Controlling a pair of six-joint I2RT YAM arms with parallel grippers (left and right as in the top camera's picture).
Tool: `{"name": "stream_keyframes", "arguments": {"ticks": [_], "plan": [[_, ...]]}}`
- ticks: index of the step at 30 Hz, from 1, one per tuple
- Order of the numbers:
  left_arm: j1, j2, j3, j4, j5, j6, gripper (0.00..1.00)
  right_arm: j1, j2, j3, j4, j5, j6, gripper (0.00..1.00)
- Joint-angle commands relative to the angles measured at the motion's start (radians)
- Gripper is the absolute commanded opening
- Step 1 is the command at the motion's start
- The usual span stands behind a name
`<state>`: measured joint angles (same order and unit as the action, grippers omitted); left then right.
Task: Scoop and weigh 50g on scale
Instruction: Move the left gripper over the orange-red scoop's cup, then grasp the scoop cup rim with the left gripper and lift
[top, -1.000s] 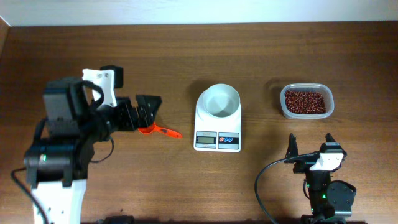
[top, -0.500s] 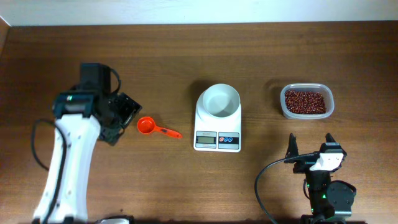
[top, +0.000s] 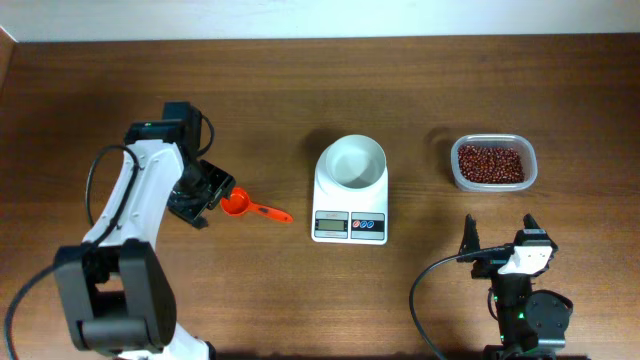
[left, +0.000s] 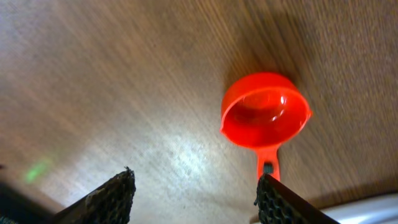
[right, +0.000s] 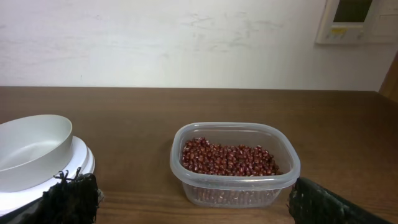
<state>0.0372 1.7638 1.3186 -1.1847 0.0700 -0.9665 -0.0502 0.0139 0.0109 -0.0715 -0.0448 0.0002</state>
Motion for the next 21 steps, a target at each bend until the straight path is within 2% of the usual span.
{"name": "stream_keyframes", "arguments": {"ticks": [1,7,12,18,21], "plan": [[0.003,0.052,0.008,0.027,-0.015,-0.018,0.63,-0.003,-0.008,-0.005,-0.006,0.005,0.003,0.99],[-0.032,0.101,0.008,0.065,-0.035,-0.053,0.6,-0.003,-0.008,-0.005,-0.006,0.005,0.003,0.99],[-0.089,0.14,0.006,0.074,-0.113,-0.143,0.52,-0.003,-0.008,-0.005,-0.006,0.005,0.003,0.99],[-0.134,0.155,0.003,0.111,-0.169,-0.178,0.43,-0.003,-0.008,-0.005,-0.006,0.005,0.003,0.99],[-0.143,0.155,-0.006,0.117,-0.21,-0.212,0.43,-0.003,-0.008,-0.005,-0.006,0.005,0.003,0.99]]}}
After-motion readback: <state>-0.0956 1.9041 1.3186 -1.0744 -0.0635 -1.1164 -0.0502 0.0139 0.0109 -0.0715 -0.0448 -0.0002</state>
